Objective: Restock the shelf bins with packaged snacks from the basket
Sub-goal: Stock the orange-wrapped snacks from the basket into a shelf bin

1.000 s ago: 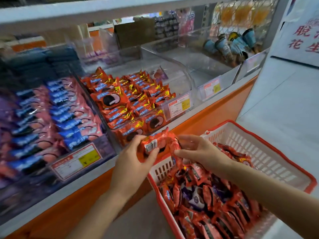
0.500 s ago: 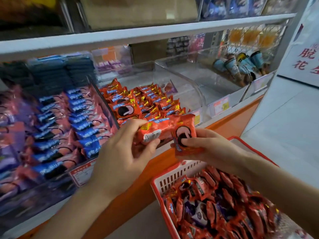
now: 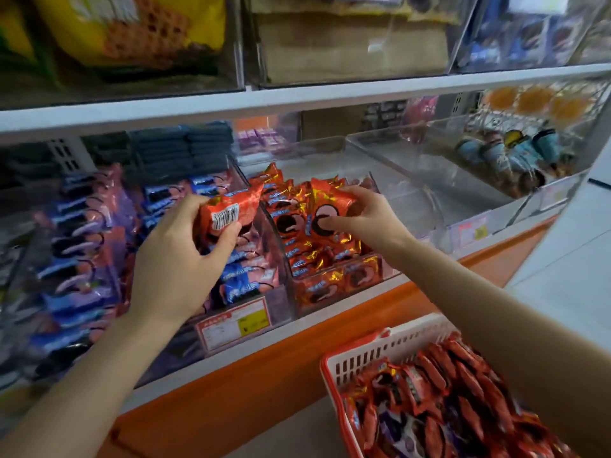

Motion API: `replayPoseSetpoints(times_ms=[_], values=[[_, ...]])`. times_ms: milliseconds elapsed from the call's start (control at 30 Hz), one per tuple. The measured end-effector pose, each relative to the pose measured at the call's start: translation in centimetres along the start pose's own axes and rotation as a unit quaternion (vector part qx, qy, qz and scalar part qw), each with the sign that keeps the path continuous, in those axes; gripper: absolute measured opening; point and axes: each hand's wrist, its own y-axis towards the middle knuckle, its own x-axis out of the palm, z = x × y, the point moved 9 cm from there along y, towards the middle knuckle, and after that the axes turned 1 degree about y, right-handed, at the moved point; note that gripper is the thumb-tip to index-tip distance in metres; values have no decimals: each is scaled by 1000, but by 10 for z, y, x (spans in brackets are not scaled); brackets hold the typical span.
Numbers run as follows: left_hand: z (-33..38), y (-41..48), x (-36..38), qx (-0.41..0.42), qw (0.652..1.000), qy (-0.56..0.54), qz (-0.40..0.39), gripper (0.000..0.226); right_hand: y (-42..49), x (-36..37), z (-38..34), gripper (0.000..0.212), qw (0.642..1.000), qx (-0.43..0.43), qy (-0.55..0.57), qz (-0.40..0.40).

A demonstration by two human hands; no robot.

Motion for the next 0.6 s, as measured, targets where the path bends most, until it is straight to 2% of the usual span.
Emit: replayPoseSetpoints(times_ms=[67,233,333,467,600], values=[[-6,-1,-1,-11,1000,2,1,27,11,14,2,34,1000,1,-2,-5],[-12,-2,-2,-36,999,-10,1,27,35,38,25,65,993,8,-114,-41],[-11,-2,-3,-40,999,-9,1,26,45,46,31,57,983,6,-175,-59],[-9,-1,0,-38,999,-19,-11,25,49,43,26,63,943,-15,-332,-25],[-4,-1,3,-34,998,-37,-24,27,46,43,27,67,950,-17,-312,-18]])
